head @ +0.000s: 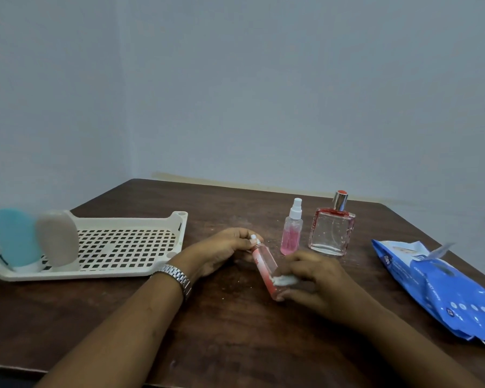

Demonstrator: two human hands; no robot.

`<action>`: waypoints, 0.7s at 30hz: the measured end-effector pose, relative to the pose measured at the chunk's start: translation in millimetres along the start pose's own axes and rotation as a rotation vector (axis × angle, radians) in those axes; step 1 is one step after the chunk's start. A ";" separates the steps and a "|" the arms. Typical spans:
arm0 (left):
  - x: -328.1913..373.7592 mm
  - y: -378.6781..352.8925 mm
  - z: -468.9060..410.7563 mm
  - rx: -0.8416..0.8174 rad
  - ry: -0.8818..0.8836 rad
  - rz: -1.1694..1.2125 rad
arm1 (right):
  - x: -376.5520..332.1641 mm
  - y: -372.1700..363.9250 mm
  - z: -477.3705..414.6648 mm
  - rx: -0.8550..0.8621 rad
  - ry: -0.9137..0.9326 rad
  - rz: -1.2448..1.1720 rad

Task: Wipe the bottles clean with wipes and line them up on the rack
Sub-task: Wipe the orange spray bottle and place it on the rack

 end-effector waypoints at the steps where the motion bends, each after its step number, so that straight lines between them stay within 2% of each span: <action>1: 0.5 -0.3 0.8 0.005 0.001 0.001 | 0.5 -1.8 -0.9 0.003 -0.018 0.003; 4: 0.6 -1.1 1.8 0.023 -0.004 0.016 | -1.6 -5.6 -1.8 -0.016 -0.057 0.006; 8: 0.3 -2.0 2.9 0.033 -0.008 0.103 | -6.6 -1.1 0.4 -0.064 -0.007 0.007; 13: 7.3 -6.7 7.6 0.013 -0.053 0.199 | -2.8 1.9 2.7 -0.019 0.046 -0.079; 15: 9.1 -8.9 8.0 0.009 -0.073 0.222 | 1.7 1.4 2.4 0.049 0.016 -0.134; 19: 12.6 -10.6 3.3 0.015 -0.140 0.211 | 13.3 5.0 -3.3 0.337 -0.116 -0.212; 21: 13.7 -13.7 1.7 0.017 -0.163 0.200 | 14.4 2.1 -10.0 0.341 -0.152 -0.146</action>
Point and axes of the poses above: each hand's wrist, its own z-axis away from the middle knuckle, its own y-axis out of the back of the hand, x = y × z, the point moved 1 cm from there along -z, towards the middle knuckle, and after that the axes turned 4 degrees about -z, right-handed, at the moved point
